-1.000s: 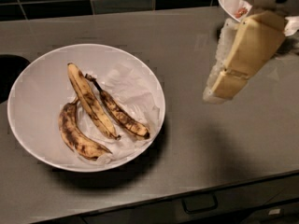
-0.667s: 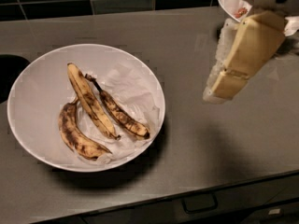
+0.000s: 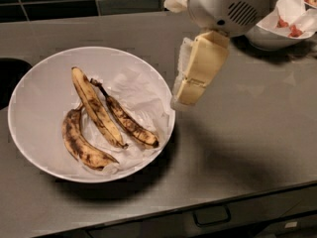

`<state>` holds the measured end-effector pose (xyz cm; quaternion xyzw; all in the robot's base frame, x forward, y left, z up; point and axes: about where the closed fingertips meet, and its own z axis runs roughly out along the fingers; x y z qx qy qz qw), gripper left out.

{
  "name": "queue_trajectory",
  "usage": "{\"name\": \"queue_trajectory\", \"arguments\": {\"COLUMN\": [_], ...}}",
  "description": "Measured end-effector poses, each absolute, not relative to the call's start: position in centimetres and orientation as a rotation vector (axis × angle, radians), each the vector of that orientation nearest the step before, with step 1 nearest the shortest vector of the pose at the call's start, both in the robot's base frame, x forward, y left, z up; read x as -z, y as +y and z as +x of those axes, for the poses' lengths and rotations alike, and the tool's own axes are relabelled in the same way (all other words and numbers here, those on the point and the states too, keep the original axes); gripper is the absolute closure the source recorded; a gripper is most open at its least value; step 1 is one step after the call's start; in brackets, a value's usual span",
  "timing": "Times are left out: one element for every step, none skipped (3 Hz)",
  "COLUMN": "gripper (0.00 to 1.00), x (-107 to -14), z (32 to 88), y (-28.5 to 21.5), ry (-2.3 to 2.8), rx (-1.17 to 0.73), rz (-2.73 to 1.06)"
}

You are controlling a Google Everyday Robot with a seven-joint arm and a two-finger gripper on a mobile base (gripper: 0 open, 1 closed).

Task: Pick banana from white bowl

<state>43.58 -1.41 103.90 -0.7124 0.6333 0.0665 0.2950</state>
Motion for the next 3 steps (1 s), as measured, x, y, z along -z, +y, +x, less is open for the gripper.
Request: {"name": "queue_trajectory", "arguments": {"gripper": [0.00, 0.00, 0.00], "x": [-103.9, -103.2, -100.8], "z": [43.6, 44.1, 45.2], "y": [-1.4, 0.4, 3.6], "ry": [1.685, 1.640, 1.623], "rx": [-0.177, -0.215, -0.313], "rz": [-1.896, -1.913, -1.859]}}
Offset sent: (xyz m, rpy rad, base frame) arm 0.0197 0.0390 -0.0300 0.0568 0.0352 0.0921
